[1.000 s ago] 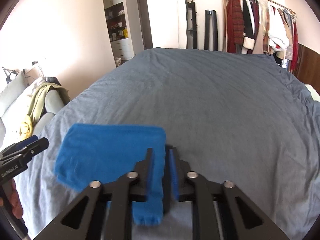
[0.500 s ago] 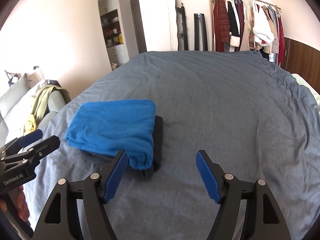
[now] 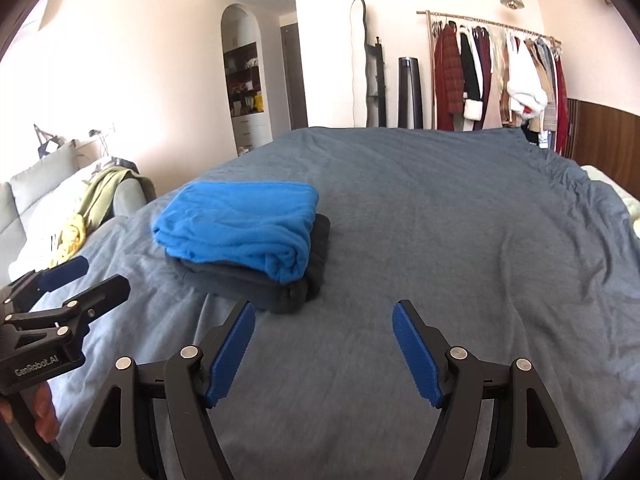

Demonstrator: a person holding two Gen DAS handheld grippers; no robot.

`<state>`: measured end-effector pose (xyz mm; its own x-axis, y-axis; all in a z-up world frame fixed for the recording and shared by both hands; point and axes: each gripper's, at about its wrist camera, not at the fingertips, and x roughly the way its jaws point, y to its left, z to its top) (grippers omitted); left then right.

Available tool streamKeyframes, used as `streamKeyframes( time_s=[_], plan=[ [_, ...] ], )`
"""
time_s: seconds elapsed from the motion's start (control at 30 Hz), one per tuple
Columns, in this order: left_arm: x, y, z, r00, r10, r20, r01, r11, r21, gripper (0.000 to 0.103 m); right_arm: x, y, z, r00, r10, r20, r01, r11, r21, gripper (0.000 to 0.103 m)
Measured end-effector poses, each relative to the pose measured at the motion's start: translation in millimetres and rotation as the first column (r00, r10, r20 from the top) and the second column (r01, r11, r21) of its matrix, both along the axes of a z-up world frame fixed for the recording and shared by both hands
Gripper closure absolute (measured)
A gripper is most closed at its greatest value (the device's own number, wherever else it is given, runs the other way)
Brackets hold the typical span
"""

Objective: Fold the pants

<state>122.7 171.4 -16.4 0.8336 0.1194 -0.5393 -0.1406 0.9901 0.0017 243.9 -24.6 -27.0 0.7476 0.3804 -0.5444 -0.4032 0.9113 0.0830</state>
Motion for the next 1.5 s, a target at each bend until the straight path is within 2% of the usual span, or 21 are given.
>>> streamKeyframes(
  time_s=[0.2,0.43,0.77,1.5],
  plan=[
    [-33,-7,11,1.0,-0.013,0.004,0.013,1.0,0.025,0.01,-37,-13,14,1.0,-0.007,0.004,0.006,1.0,0.023,0.031],
    [-61,-17,24,1.0,-0.001,0.023,0.0,1.0,0.023,0.009,-67,-31,32,0.998,-0.052,0.039,0.05,0.998,0.044,0.031],
    [-89,-31,26,1.0,0.027,0.012,-0.027,0.999,0.024,0.007,-104,-48,43,0.994,-0.071,0.079,0.07,0.997,0.01,0.031],
    [-106,-40,35,0.999,0.046,0.013,-0.045,0.999,-0.006,0.004,-117,-73,40,0.997,-0.065,0.042,0.065,0.998,0.016,0.031]
  ],
)
